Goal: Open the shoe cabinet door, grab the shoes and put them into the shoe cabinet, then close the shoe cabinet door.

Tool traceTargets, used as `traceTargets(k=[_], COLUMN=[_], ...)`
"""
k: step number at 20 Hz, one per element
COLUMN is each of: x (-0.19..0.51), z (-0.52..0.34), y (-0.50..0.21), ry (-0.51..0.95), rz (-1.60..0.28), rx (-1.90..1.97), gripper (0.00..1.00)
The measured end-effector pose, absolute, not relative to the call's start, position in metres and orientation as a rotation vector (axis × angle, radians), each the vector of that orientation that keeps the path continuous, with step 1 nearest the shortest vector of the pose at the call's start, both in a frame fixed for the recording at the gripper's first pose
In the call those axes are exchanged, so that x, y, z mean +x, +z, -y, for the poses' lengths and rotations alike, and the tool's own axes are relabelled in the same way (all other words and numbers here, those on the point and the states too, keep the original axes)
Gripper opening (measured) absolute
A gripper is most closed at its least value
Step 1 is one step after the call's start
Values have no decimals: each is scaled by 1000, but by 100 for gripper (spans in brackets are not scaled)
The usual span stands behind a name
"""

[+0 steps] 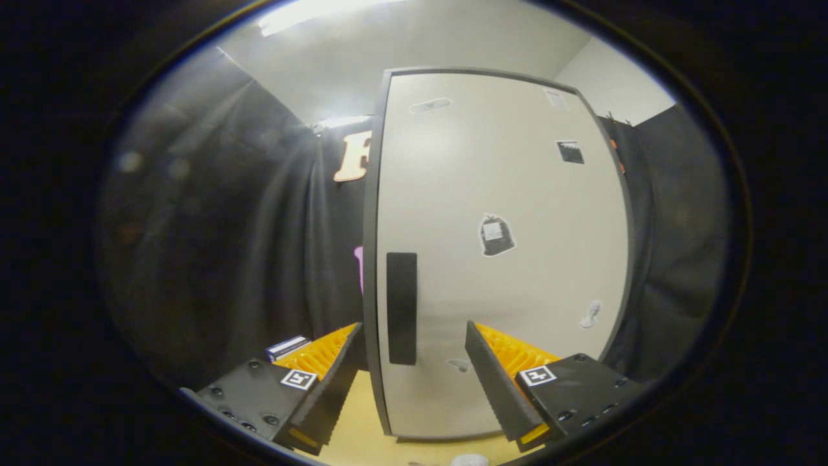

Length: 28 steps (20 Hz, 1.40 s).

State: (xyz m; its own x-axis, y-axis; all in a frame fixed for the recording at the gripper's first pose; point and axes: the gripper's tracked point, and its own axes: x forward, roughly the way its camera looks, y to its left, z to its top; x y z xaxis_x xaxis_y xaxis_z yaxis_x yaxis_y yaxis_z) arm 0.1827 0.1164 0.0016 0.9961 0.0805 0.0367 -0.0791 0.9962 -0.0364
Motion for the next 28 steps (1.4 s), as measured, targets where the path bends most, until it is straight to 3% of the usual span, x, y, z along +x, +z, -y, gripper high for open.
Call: traceTargets(k=[2,14,15,18,23,28], x=[199,245,246,245,246,243], z=[-122,-120,-122,-127,-127,-126], y=[2,-16,-20,-20,-21,-21], ry=[87,-53,-52,-71,-78,-71], rz=[49,-29,-47,-41,-42,-51], rx=[-63,-27,-22,-27,-40,-40], gripper=[97,59,59,36,29,12])
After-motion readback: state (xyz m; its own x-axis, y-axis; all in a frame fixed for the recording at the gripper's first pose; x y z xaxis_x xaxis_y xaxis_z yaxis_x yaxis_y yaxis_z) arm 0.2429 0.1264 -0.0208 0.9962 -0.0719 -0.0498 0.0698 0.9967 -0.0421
